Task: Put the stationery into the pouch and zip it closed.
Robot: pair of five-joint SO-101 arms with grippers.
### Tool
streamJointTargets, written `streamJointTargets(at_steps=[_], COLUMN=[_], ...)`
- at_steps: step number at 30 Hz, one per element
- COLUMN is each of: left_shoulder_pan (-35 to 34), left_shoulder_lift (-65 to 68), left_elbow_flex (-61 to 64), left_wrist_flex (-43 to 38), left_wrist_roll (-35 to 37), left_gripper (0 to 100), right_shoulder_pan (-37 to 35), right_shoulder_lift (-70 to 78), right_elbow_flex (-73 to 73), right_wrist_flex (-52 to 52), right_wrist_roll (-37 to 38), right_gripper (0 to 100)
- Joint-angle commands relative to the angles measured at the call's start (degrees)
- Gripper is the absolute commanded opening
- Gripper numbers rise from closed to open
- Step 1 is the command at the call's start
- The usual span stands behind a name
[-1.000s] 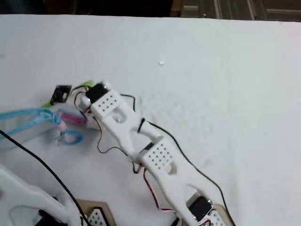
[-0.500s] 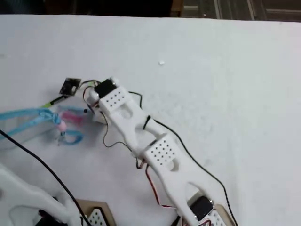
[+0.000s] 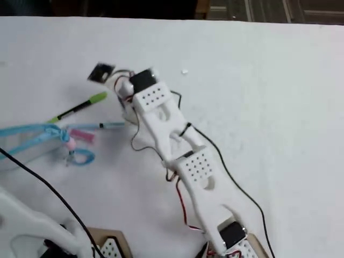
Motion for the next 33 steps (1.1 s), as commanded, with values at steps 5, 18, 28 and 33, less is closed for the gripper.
streamJointTargets(at_steps=[5,18,28,33], left_shoulder_pan=[-0.04,-0.04,-0.04,-0.04], left_shoulder_lift=[0.48,0.4,0.31,0.31], left_elbow_flex=[0.09,0.09,0.09,0.09], left_wrist_flex=[0.18,0.18,0.18,0.18], left_wrist_roll=[-0.35,-0.35,-0.35,-0.35], left_gripper=[2,2,2,2], right_shoulder_pan=[0.75,1.36,1.1,1.54], right_shoulder_lift=[-13.49,-29.05,-53.85,-70.2], right_elbow_flex=[-2.37,-2.29,26.2,48.53], right_wrist_flex=[1.1,1.19,1.1,0.92], right_wrist_roll=[-6.51,-9.05,-9.14,-9.14], right_gripper=[1.7,1.7,1.7,1.7])
